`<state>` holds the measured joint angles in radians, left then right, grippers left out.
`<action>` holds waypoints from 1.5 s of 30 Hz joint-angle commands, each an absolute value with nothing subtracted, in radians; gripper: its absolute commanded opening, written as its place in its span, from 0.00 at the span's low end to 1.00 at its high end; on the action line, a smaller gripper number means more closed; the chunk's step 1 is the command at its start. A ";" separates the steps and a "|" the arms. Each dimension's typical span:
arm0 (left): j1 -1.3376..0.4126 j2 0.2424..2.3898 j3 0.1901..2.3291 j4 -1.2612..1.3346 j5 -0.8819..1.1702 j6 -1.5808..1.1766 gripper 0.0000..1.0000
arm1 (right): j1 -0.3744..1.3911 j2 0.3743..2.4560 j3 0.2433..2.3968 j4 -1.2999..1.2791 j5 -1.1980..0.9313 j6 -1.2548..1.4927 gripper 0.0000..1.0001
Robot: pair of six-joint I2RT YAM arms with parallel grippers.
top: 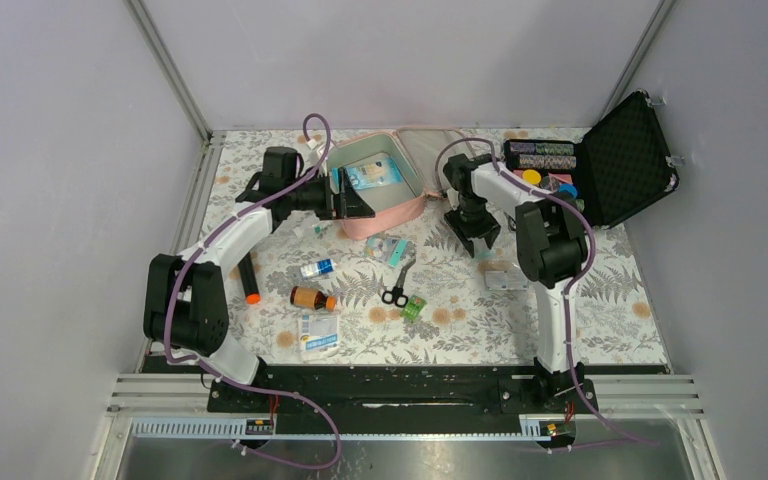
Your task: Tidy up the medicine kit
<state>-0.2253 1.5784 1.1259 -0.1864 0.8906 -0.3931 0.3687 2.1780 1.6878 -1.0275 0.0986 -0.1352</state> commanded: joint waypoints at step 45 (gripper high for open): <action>-0.183 1.280 1.089 -0.319 0.817 -0.161 0.88 | 0.390 2.128 1.668 -0.991 0.052 -0.759 0.74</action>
<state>-0.1928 1.2991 1.1053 -0.3016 0.7895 -0.1963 0.3843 2.0872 1.6356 -0.9169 0.0624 -0.6415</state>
